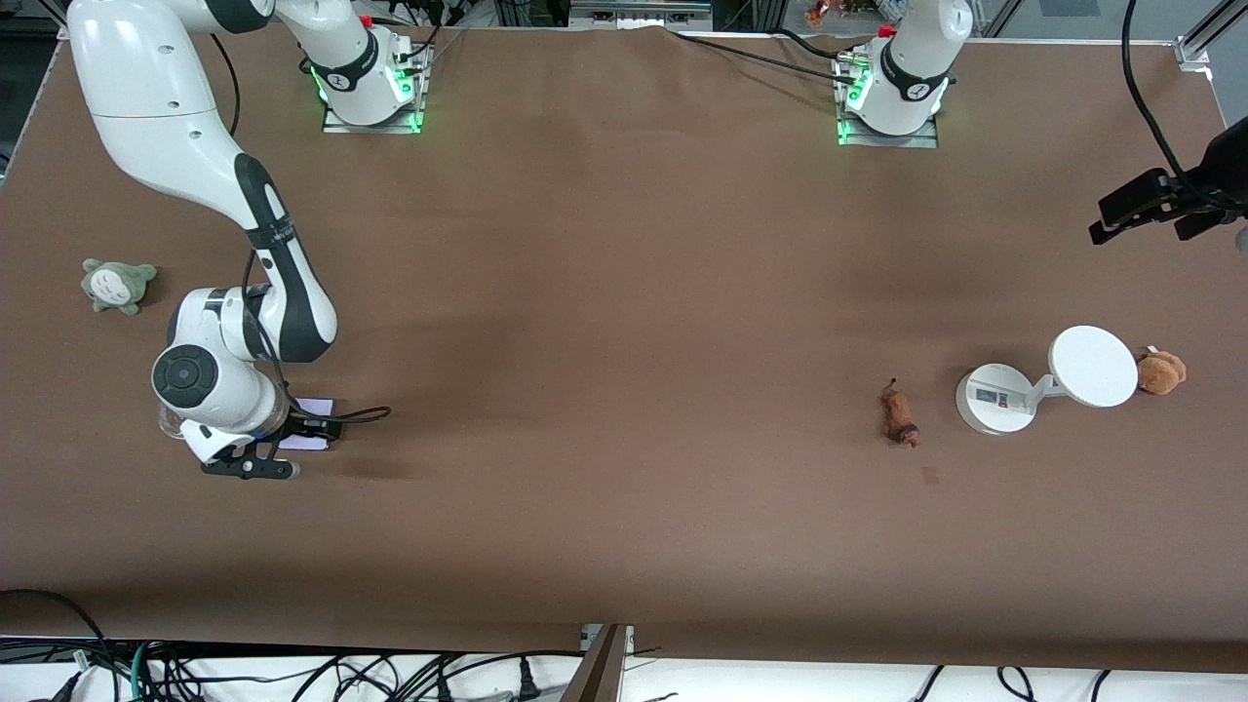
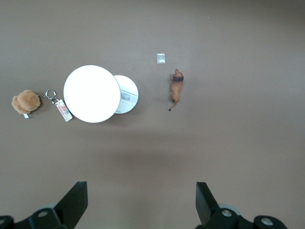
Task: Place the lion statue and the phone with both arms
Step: 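Lower the phone beside the glass cup and open the right gripper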
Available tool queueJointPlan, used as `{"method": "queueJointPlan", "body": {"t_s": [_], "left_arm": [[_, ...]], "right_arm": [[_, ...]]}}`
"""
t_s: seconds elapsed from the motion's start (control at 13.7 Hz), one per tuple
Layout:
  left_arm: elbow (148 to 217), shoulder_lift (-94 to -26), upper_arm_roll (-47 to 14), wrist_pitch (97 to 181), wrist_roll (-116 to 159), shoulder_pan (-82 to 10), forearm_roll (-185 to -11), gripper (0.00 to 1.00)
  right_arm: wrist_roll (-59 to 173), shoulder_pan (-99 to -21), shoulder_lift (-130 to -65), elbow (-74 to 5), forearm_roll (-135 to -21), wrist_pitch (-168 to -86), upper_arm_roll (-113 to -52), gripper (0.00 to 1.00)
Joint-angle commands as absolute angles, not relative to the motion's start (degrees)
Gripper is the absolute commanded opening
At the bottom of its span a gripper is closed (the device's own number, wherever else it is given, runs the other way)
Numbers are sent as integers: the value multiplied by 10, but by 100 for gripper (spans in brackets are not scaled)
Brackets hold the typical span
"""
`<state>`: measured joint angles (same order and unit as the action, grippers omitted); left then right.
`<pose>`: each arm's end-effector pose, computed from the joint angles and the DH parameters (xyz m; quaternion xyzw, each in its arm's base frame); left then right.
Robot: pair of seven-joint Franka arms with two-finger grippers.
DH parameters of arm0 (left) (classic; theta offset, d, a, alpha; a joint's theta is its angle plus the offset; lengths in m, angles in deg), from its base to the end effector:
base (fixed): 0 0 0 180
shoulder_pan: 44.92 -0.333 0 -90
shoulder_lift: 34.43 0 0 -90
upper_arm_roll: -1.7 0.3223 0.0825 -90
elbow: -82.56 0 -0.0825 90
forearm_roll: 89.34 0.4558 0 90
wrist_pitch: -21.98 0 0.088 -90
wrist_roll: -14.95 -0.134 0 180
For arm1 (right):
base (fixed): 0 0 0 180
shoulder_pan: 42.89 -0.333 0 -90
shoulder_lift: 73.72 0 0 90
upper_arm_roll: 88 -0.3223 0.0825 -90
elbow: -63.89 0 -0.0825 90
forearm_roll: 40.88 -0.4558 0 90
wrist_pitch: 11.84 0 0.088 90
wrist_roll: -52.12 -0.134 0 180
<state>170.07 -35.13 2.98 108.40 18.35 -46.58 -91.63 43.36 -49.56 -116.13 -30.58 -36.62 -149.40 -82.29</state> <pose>0.6227 0.0263 0.6144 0.9982 0.0543 -0.0157 0.0198 0.7403 0.0146 0.1086 0.9979 -0.0275 0.0120 0.0579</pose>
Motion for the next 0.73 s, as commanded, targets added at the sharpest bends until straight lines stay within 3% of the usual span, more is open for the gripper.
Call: {"method": "queueJointPlan", "body": {"t_s": [0.0, 0.29, 0.66], "left_arm": [[1692, -350, 30, 1087, 183, -469, -919, 100], [1691, -352, 29, 1088, 183, -469, -917, 100], [1693, -365, 28, 1086, 190, -466, -917, 100]], "right_arm": [[443, -497, -1140, -311, -358, -1497, -829, 99], [459, -495, -1097, -268, -356, -1413, -829, 100], [483, -497, -1036, -160, -357, -1189, -832, 100]]}}
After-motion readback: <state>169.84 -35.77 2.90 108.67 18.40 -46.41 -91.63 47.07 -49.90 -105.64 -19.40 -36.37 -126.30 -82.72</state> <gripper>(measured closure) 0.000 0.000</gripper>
